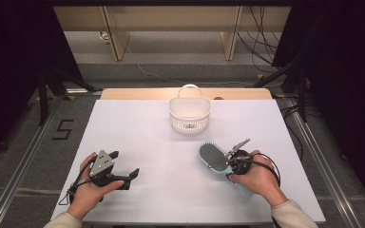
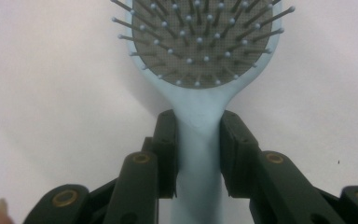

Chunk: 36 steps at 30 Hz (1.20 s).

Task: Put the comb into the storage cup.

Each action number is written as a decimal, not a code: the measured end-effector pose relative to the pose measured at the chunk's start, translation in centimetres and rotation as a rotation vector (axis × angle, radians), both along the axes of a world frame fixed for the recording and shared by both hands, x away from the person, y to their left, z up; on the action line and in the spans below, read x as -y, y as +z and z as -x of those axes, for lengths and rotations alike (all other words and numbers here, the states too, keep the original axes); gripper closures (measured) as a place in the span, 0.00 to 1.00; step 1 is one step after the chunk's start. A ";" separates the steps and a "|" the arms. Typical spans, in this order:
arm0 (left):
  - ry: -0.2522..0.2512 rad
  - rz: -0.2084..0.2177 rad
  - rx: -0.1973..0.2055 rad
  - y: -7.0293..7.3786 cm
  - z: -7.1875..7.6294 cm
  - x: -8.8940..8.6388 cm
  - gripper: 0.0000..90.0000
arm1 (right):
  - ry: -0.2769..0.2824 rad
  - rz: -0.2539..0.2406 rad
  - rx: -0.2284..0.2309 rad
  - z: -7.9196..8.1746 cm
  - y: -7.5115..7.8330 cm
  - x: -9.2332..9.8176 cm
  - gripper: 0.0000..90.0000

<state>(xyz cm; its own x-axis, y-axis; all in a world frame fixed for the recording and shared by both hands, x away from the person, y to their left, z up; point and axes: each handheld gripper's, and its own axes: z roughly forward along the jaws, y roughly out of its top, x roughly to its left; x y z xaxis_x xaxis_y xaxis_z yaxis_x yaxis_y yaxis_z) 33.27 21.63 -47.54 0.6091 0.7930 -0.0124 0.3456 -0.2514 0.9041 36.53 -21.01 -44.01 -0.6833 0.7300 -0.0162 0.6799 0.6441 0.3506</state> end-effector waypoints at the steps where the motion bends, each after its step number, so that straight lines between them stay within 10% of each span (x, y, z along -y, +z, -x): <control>1: 0.000 0.001 0.000 0.0 0.0 0.0 0.00 | -0.010 -0.018 0.010 0.0 0.0 0.1 0.79; 15: 0.003 0.001 0.000 0.0 0.0 0.0 0.00 | -0.053 -0.154 0.146 0.5 -0.1 1.3 0.79; 36: 0.005 0.001 0.002 0.0 0.0 0.0 0.00 | -0.079 -0.229 0.206 0.6 -0.1 1.8 0.79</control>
<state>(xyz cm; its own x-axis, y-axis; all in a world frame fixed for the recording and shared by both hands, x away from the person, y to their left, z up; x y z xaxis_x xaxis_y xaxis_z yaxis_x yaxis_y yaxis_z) 33.29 21.66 -47.53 0.6049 0.7962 -0.0119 0.3456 -0.2490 0.9048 35.90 -22.82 -44.08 -0.6234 0.7815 0.0228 0.6245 0.4802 0.6160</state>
